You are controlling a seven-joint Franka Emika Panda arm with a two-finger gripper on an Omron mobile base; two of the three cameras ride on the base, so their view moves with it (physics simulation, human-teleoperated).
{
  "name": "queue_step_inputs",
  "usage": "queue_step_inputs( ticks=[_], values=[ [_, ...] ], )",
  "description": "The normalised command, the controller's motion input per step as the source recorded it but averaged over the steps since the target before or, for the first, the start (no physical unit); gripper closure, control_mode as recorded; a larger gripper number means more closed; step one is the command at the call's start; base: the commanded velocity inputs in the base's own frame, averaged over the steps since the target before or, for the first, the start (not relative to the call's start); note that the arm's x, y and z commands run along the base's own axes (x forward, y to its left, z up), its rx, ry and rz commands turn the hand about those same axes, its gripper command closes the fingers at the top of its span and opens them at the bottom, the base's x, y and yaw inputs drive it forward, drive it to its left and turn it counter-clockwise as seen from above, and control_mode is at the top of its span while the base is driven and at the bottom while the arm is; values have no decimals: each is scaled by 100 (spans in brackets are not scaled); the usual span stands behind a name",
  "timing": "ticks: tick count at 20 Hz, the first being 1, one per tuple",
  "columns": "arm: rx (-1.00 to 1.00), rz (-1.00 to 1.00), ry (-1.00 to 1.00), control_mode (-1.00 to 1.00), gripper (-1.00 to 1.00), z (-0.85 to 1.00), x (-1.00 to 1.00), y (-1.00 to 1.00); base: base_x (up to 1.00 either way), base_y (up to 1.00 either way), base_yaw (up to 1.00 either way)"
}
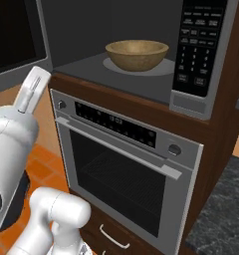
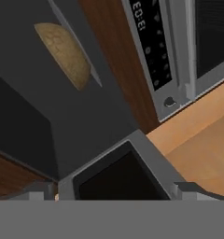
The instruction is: Pick the mushroom from the sink and place it in the bowl. Then pick the bowl and place it in the microwave. Then close the microwave door and press the start button.
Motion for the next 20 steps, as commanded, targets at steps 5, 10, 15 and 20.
queue_step_inputs(
  ticks=[5,10,15,20],
  values=[
    [0,13,1,-100,-100,-17,-100,63,0,0,0],
    [-12,1,20,-100,-100,-30,-76,73,0,0,0],
    [-8,1,7,-100,-100,-4,-38,89,0,0,0],
    [-17,-9,0,-100,-100,-7,0,94,0,0,0]
  ],
)
